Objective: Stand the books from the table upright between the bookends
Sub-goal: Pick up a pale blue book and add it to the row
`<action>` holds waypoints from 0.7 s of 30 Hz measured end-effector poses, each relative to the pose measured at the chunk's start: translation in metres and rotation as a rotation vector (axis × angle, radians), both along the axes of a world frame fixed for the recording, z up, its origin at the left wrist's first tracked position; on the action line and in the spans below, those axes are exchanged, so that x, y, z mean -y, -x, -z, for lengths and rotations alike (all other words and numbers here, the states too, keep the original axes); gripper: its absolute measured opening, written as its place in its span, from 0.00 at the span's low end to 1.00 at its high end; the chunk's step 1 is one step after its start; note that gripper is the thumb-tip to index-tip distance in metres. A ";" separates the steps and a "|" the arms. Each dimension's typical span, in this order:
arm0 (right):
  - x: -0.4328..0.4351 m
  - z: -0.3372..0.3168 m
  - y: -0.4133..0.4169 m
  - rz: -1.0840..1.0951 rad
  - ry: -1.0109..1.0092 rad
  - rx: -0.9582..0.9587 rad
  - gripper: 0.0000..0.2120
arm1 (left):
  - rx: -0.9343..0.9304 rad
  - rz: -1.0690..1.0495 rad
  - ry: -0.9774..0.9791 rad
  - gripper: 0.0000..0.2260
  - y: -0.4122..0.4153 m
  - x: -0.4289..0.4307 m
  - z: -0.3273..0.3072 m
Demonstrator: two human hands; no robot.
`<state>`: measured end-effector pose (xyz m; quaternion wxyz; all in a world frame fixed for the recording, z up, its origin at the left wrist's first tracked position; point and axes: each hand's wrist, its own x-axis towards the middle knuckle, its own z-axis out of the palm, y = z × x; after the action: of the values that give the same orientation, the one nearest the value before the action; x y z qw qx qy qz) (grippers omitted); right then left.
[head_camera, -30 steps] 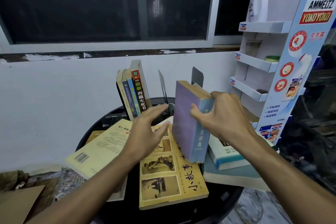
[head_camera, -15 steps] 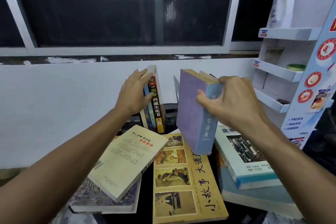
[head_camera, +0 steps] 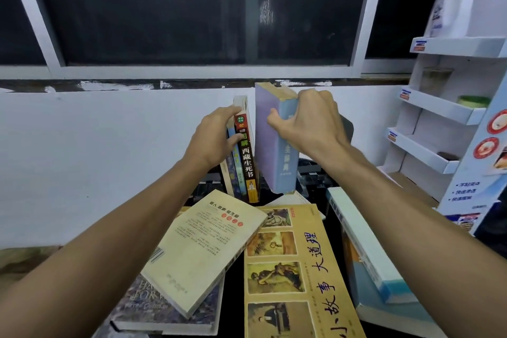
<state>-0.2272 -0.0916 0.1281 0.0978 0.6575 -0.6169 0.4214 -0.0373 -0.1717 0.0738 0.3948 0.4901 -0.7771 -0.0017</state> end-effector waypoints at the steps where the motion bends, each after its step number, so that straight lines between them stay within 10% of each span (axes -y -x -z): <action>1: 0.005 0.003 -0.002 -0.007 -0.007 0.005 0.20 | -0.012 -0.001 0.001 0.26 -0.001 0.001 0.000; 21: 0.082 0.076 -0.021 -0.023 -0.102 0.124 0.17 | -0.065 -0.038 0.054 0.25 -0.005 0.006 0.009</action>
<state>-0.2060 -0.1739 0.0520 0.0208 0.6412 -0.6349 0.4304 -0.0320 -0.1776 0.0645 0.4331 0.4935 -0.7541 0.0109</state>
